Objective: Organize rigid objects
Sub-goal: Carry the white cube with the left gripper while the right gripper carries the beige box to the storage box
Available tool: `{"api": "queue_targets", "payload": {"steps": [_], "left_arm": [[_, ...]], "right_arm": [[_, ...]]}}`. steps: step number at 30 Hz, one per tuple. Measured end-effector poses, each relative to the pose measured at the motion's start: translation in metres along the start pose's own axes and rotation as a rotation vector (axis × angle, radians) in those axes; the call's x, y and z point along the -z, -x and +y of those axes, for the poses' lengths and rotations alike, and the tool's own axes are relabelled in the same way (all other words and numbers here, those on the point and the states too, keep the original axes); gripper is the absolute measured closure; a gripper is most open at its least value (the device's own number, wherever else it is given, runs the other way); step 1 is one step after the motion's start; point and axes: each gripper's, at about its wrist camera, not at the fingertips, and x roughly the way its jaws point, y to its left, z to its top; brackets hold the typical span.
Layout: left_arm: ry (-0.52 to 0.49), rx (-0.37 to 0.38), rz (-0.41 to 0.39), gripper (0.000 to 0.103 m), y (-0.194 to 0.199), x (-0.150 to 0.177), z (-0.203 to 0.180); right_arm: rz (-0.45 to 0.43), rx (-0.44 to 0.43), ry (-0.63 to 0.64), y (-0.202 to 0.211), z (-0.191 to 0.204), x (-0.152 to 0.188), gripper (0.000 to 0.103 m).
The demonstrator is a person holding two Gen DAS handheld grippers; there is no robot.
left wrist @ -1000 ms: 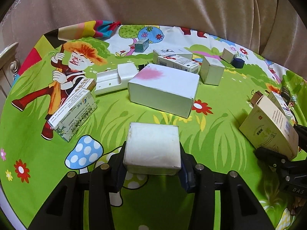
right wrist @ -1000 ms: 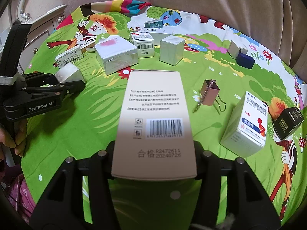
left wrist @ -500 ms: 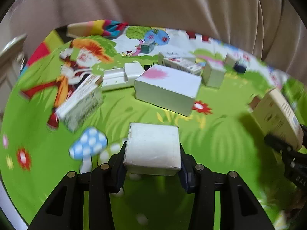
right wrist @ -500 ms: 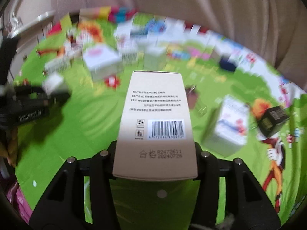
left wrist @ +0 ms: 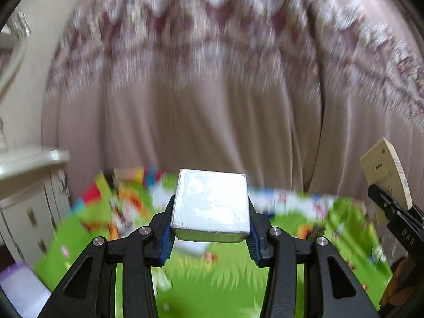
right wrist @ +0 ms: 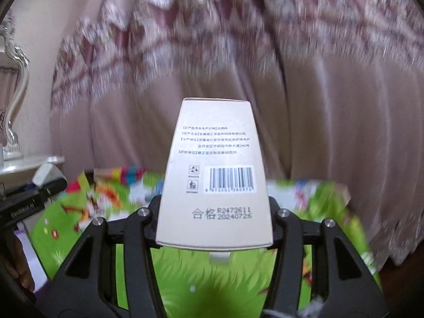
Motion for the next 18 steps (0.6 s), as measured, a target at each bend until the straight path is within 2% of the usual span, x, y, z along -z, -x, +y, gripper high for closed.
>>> {"api": "queue_targets", "payload": {"steps": [2,4,10,18], "left_arm": [[-0.012,-0.007,-0.073,0.057,0.017,-0.01,-0.002],[-0.005,-0.004,-0.082,0.057,0.025,-0.015,0.001],[0.023,-0.03,-0.009,0.057,0.03,-0.009,0.02],[0.091,-0.1,0.11,0.057,0.045,0.02,0.064]], "right_arm": [[-0.067,0.009,0.016,0.017,0.005,-0.013,0.048],[-0.1,0.0,0.022,0.026,0.011,-0.02,0.048],[-0.07,-0.088,0.063,0.026,0.041,-0.02,0.048],[0.033,-0.245,0.061,0.023,0.07,-0.007,0.048]]}}
